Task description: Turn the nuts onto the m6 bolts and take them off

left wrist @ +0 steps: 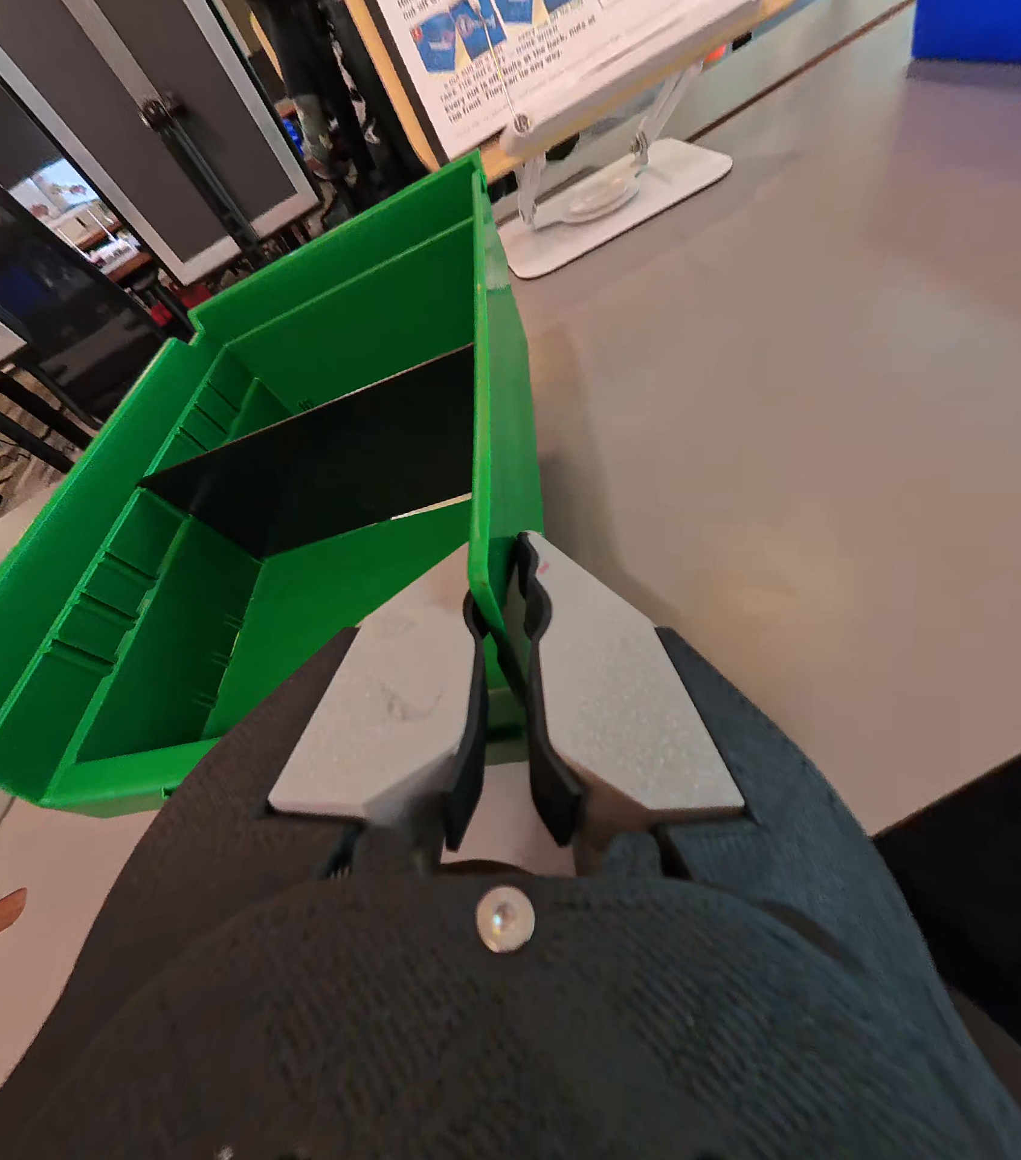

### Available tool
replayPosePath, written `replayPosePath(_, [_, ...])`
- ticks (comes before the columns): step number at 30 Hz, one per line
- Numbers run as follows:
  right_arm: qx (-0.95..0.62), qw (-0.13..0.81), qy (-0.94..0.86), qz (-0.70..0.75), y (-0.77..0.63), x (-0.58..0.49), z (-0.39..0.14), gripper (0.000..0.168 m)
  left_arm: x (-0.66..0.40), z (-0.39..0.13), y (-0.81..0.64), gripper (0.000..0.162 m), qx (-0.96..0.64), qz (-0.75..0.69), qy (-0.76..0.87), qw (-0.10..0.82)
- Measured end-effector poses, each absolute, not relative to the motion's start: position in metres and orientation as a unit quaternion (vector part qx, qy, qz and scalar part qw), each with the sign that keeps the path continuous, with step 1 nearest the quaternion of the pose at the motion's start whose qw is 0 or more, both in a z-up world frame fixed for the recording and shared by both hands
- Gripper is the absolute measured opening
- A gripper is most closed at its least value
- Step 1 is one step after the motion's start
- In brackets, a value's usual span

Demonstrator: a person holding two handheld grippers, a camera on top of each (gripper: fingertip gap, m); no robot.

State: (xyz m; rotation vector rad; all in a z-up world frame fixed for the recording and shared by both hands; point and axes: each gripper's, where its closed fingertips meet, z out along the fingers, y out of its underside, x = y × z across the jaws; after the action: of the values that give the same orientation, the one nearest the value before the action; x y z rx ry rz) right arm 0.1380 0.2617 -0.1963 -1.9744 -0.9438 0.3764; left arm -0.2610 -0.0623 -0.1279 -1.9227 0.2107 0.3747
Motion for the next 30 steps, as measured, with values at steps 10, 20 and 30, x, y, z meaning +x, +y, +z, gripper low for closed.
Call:
replayPosePath(10, [-0.736, 0.399, -0.517, 0.177, 0.098, 0.06, -0.188, 0.017, -0.259, -0.069, -0.132, 0.004, -0.768, 0.188, 0.065, 0.608])
replayPosePath(20, [-0.674, 0.386, -0.584, 0.237, -0.044, -0.177, -0.195, 0.018, -0.264, -0.057, -0.189, 0.004, -0.754, 0.23, 0.018, 0.615])
replayPosePath(30, [-0.595, 0.42, -0.596, 0.337, -0.087, -0.221, -0.11, 0.037, -0.276, -0.045, -0.223, 0.003, -0.736, 0.27, 0.024, 0.621])
